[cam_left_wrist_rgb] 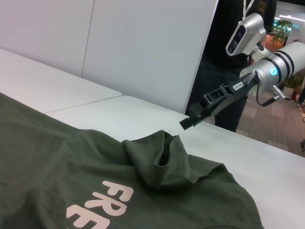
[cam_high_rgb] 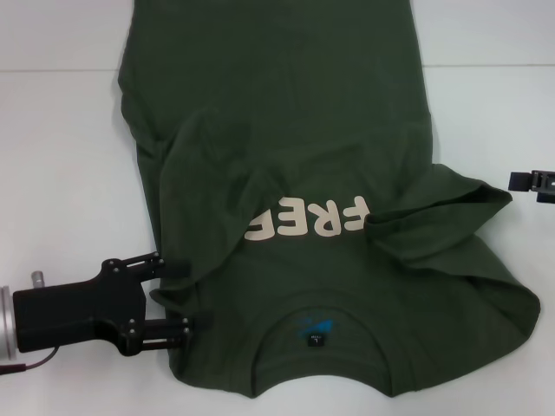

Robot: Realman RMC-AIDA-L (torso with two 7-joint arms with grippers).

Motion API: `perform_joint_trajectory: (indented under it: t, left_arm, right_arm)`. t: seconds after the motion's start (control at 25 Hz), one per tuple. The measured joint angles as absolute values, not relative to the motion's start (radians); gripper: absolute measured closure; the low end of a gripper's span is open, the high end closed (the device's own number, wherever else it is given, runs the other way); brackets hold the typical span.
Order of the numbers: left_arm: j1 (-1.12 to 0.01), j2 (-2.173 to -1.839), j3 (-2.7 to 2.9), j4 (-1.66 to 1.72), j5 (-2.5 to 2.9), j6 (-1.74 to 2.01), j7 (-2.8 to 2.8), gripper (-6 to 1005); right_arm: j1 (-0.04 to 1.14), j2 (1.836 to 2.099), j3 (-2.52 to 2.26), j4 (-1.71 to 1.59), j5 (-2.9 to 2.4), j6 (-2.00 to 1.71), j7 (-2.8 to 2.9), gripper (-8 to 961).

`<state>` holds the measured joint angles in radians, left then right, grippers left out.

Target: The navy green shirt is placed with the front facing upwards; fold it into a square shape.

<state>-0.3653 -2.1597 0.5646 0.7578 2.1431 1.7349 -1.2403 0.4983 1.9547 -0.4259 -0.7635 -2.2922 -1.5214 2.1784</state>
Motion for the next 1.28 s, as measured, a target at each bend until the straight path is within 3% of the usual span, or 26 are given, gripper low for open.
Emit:
perform_joint_trajectory:
  t: [0.48, 0.68, 1.04, 1.28]
  left_arm:
    - [-0.348, -2.161, 0.568, 0.761, 2.146, 1.732, -1.183, 174]
    - [-0.341, -2.162, 0.568, 0.758, 2.146, 1.73, -1.164, 174]
    - [-0.34, -2.163, 0.568, 0.755, 2.149, 1.724, -1.144, 174]
    - [-0.341, -2.163, 0.568, 0.752, 2.152, 1.721, -1.137, 174]
  right_arm:
    - [0.52, 1.949, -0.443, -0.768, -2.346, -1.444, 2.393, 15]
    - [0.547, 1.94, -0.478, -0.71, -2.351, -1.429, 2.438, 66]
    - [0.554, 1.955, -0.513, -0.637, -2.346, -1.329, 2.47, 151]
    - [0.546, 1.976, -0.506, -0.635, -2.306, -1.305, 2.424, 152]
